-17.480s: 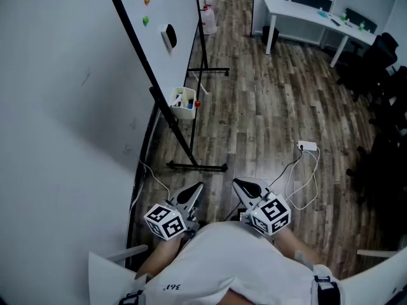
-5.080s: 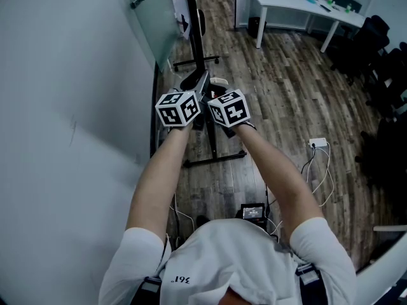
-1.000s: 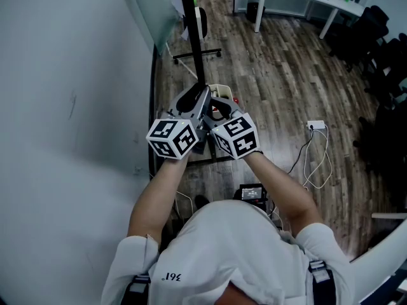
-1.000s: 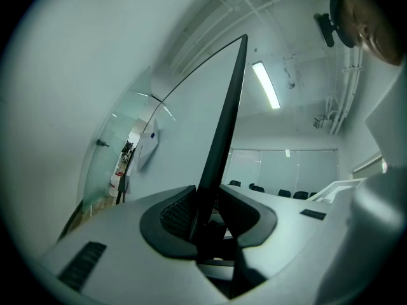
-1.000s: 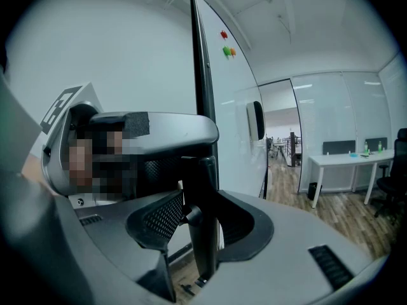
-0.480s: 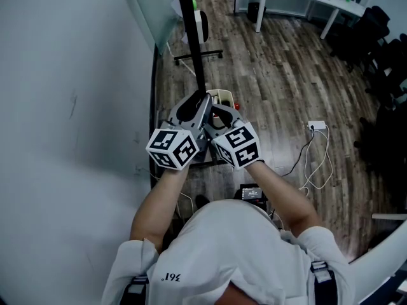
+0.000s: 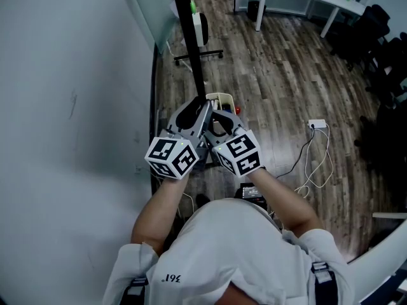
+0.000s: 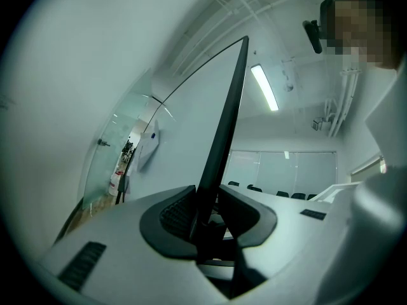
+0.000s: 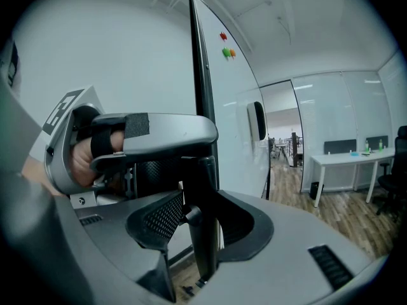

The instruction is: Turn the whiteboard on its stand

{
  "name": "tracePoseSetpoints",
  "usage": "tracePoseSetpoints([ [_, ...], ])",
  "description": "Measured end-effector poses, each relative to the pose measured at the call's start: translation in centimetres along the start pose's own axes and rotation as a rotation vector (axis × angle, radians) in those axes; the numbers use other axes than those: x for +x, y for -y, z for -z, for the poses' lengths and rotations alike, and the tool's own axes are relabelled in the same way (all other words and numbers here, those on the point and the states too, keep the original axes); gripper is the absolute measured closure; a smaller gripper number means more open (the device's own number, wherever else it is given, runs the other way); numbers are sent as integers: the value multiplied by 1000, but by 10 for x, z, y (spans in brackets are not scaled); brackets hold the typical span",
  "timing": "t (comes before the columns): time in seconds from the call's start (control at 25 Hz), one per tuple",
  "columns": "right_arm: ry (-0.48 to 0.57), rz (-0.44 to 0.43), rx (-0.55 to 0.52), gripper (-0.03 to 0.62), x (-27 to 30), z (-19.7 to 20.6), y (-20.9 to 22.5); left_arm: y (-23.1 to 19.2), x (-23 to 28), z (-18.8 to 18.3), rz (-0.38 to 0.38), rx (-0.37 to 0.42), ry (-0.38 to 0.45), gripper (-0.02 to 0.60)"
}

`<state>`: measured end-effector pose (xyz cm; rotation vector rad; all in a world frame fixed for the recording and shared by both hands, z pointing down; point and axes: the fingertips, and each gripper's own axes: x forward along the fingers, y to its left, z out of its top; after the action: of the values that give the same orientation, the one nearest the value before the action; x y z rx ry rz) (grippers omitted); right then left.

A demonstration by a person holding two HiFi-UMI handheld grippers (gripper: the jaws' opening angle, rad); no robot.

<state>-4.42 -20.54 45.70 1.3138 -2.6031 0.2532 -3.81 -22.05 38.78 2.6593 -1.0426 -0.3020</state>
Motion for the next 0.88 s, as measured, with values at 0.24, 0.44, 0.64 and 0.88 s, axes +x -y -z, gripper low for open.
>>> tracePoseSetpoints([
  [0.24, 5, -1, 1, 416, -7, -1, -7, 7, -8, -2, 3, -1, 0, 468],
  [0.44, 5, -1, 2, 416, -12, -2, -11, 11, -12, -3, 7, -2, -2, 468],
  [0.64, 3, 0, 4, 416, -17, -3, -16, 16, -17, -5, 10, -7, -4, 468],
  [0.88, 0, 0, 6, 416, -23, -2, -20, 21, -22, -4, 15, -11, -7, 467],
])
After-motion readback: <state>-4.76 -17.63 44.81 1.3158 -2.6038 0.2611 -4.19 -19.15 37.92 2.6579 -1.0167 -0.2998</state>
